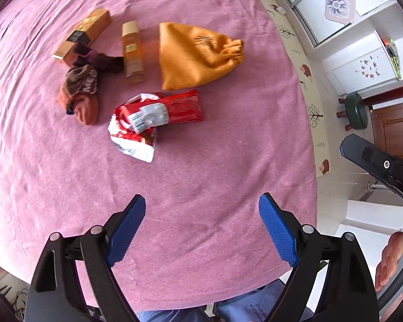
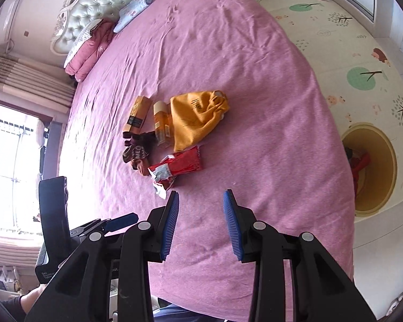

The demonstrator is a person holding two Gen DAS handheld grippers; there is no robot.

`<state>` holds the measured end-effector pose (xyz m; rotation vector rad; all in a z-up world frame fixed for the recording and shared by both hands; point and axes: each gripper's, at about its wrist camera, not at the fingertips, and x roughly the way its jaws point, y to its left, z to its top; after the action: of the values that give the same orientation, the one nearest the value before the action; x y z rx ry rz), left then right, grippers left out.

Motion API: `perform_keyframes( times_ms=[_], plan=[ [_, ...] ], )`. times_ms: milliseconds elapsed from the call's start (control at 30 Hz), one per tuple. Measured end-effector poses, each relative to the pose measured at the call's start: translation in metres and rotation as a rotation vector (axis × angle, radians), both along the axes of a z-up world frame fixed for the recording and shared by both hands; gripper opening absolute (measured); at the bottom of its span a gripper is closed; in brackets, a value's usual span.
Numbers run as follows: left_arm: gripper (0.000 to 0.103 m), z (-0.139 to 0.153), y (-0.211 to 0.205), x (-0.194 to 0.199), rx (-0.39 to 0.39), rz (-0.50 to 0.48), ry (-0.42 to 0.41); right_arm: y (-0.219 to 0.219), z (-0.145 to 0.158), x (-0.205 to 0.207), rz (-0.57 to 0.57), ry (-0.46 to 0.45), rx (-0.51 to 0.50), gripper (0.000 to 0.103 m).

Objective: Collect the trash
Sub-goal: 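Move both tools back to the red snack wrappers on the bed, then grasp the red snack bag with the left tool while the right tool grasps the red wrapper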

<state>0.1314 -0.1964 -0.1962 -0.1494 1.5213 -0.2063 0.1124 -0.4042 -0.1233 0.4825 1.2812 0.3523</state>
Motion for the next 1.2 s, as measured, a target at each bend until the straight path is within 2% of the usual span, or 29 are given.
perform_keyframes(
  times_ms=[67,200,533,933,1200],
  plan=[
    [0.086,0.000,0.019,-0.001,-0.005,0.030,0.001,0.017,-0.002,0.002,0.015,0.005,-0.002,0.039],
    [0.086,-0.003,0.053,0.000,-0.021,0.081,0.004,0.049,-0.008,0.009,0.024,0.017,-0.007,0.041],
    [0.087,-0.025,0.105,0.015,-0.020,0.090,0.047,0.099,-0.042,0.033,-0.039,0.094,-0.011,0.057],
    [0.087,-0.066,0.113,0.043,-0.050,0.011,0.123,0.112,-0.098,0.060,-0.187,0.253,0.024,0.065],
    [0.087,-0.081,0.117,0.056,-0.080,-0.007,0.155,0.112,-0.126,0.076,-0.269,0.355,0.067,0.066]
  ],
)
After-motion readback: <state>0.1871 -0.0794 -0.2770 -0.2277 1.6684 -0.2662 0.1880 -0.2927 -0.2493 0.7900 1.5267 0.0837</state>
